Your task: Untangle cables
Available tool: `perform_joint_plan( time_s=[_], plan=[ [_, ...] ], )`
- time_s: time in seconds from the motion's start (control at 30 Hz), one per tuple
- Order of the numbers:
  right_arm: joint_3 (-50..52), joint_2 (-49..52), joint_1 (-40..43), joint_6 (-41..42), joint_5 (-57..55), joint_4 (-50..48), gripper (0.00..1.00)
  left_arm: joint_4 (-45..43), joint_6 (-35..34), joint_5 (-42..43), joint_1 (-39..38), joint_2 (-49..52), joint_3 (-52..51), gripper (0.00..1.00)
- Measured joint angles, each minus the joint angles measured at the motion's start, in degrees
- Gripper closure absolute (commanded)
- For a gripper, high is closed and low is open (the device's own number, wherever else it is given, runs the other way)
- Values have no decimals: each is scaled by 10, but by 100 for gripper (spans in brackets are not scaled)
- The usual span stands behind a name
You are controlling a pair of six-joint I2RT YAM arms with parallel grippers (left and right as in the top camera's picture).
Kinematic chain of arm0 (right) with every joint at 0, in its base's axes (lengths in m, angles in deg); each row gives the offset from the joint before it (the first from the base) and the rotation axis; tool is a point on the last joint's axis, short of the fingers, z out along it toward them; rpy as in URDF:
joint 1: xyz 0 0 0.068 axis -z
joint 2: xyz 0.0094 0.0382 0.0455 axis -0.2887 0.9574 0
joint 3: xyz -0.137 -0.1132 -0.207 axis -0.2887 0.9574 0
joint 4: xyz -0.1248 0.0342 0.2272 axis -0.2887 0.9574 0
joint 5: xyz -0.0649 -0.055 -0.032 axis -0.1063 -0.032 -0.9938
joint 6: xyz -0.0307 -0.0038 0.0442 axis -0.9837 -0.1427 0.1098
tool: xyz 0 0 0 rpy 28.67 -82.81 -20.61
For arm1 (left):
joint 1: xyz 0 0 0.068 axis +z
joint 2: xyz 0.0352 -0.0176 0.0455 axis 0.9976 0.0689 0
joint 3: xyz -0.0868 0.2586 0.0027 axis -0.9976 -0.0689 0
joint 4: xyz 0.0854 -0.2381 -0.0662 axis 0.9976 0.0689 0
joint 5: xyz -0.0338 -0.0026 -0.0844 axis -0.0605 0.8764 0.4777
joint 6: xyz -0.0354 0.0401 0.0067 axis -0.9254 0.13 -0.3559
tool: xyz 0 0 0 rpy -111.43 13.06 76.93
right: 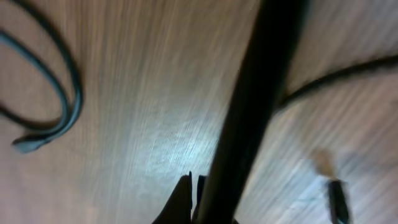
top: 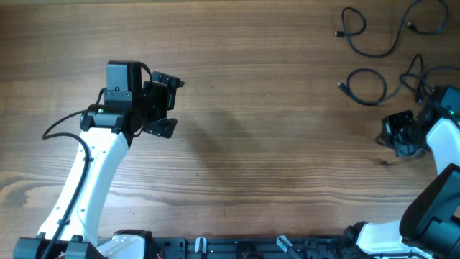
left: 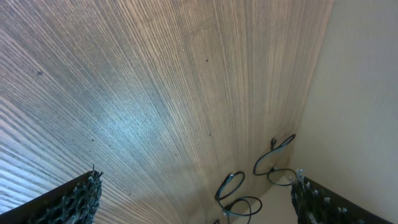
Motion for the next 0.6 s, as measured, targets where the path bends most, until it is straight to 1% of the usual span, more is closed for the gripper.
perform_joint_plan(
  time_s=[0.07,0.1,0.13,0.17,0.2,0.23,0.27,0.33,0.4,0.47,0.6],
  plan=[
    [10,0,-5,3,25,-24,92,0,0,0,0,0,0,0],
    [12,0,-10,4,33,-36,80,0,0,0,0,0,0,0],
    [12,0,-26,6,42,-54,64,0,0,0,0,0,0,0],
    [13,0,-34,9,46,-59,60,0,0,0,0,0,0,0],
    [13,0,-50,11,53,-72,59,0,0,0,0,0,0,0],
    [14,0,-60,10,58,-94,54,0,0,0,0,0,0,0],
    [14,0,-66,10,65,-103,51,0,0,0,0,0,0,0],
    [13,0,-69,9,81,-105,0,0,0,0,0,0,0,0],
    [-3,1,-68,8,96,-89,0,0,0,0,0,0,0,0],
    [-42,1,-69,2,105,-60,0,0,0,0,0,0,0,0],
    [-135,1,-68,-25,103,43,0,0,0,0,0,0,0,0]
  ],
)
